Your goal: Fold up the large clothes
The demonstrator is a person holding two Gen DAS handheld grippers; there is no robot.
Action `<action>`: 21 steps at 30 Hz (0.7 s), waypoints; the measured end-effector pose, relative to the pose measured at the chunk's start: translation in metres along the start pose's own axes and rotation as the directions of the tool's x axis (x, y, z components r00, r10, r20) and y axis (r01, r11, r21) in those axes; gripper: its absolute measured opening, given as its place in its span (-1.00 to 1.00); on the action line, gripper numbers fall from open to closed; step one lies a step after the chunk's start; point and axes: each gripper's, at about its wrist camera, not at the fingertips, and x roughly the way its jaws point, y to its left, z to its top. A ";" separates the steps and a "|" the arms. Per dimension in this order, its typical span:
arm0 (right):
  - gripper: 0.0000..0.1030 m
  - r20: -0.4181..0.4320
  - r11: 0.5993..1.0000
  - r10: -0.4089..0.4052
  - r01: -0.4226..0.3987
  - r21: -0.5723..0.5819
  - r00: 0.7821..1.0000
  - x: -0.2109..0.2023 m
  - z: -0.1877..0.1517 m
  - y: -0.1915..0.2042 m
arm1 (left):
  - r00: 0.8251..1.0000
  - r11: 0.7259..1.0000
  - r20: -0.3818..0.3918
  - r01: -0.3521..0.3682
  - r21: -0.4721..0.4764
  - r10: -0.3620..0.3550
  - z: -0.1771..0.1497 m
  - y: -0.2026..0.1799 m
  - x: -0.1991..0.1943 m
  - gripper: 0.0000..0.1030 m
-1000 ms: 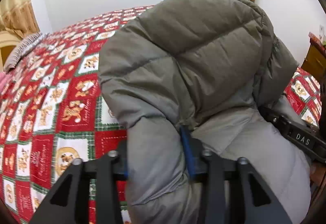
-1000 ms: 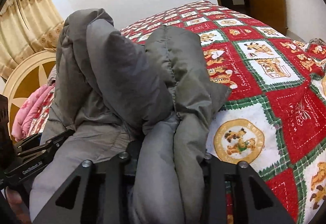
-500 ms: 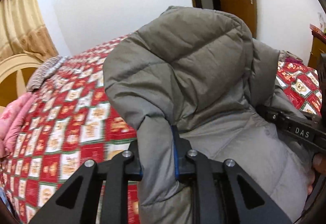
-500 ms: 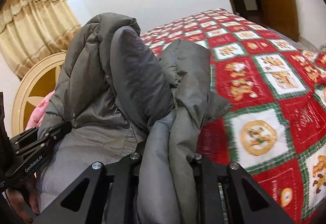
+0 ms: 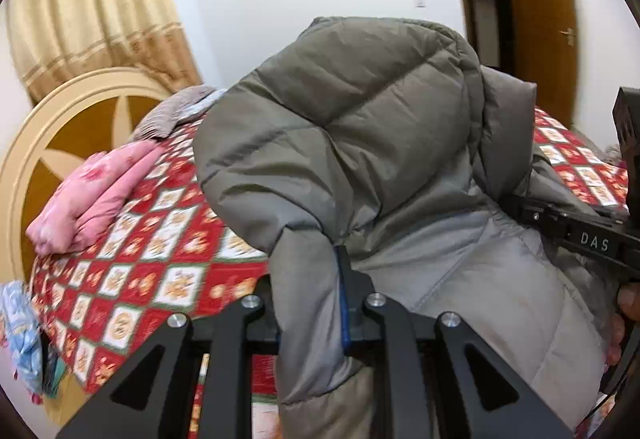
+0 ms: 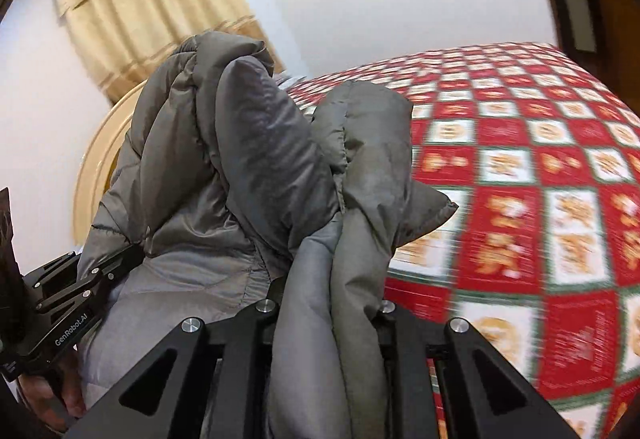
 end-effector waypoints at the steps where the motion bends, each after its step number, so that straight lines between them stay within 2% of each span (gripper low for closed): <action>1: -0.70 -0.007 1.000 0.012 -0.012 -0.014 1.000 0.006 0.001 0.010 | 1.000 1.000 -0.005 -0.013 -0.013 0.013 -0.002 0.010 0.001 -0.63; 9: -0.71 -0.075 0.992 0.080 -0.086 -0.090 0.994 0.055 0.004 0.071 | 0.996 0.993 -0.048 -0.084 -0.087 0.080 -0.028 0.067 0.009 -0.63; 16: -0.71 -0.149 0.986 0.082 -0.102 -0.133 0.985 0.098 -0.005 0.102 | 0.990 0.985 -0.111 -0.097 -0.143 0.082 -0.053 0.092 0.027 -0.62; 18: -0.71 -0.168 0.986 0.075 -0.099 -0.134 0.983 0.109 -0.008 0.097 | 0.989 0.984 -0.126 -0.100 -0.151 0.081 -0.060 0.096 0.036 -0.59; 21: -0.70 -0.207 0.987 0.057 -0.086 -0.132 0.977 0.126 -0.016 0.093 | 0.985 0.981 -0.139 -0.124 -0.151 0.103 -0.069 0.095 0.046 -0.38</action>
